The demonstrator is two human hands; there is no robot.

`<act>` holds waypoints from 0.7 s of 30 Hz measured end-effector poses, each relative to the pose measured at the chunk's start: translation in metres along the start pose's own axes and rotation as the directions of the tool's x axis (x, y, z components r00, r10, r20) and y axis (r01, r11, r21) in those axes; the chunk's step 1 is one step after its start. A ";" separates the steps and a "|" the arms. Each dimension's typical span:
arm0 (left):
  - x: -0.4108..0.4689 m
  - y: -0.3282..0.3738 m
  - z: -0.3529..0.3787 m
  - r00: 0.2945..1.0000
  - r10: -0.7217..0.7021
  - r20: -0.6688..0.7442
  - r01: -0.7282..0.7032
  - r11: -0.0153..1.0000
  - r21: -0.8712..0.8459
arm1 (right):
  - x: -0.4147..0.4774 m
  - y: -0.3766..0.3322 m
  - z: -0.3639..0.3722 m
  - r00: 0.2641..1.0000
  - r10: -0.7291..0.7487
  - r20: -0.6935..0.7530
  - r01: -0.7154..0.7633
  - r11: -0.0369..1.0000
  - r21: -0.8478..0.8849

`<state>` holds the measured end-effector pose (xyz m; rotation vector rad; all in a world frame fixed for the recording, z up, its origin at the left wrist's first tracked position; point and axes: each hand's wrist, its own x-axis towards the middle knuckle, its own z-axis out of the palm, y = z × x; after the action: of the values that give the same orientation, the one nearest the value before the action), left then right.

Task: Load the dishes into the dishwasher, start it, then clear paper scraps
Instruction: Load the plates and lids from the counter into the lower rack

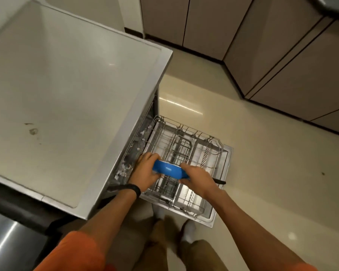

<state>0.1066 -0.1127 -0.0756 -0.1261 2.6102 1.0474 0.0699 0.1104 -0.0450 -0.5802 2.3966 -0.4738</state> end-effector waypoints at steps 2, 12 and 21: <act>0.008 -0.014 0.016 0.996 -0.071 -0.047 0.067 0.995 -0.069 | 0.015 0.009 0.013 1.000 -0.004 0.004 0.004 1.000 0.014; 0.063 -0.073 0.095 0.937 -0.307 -0.166 0.292 0.951 -0.105 | 0.102 0.069 0.088 0.998 -0.067 -0.020 0.067 0.997 0.022; 0.128 -0.121 0.127 0.928 -0.308 -0.211 0.303 0.951 -0.056 | 0.178 0.106 0.136 0.990 -0.111 -0.092 0.120 0.988 0.101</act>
<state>0.0439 -0.1086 -0.2827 -0.6672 2.6492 0.9976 -0.0001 0.0832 -0.2811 -0.6655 2.4101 -0.6849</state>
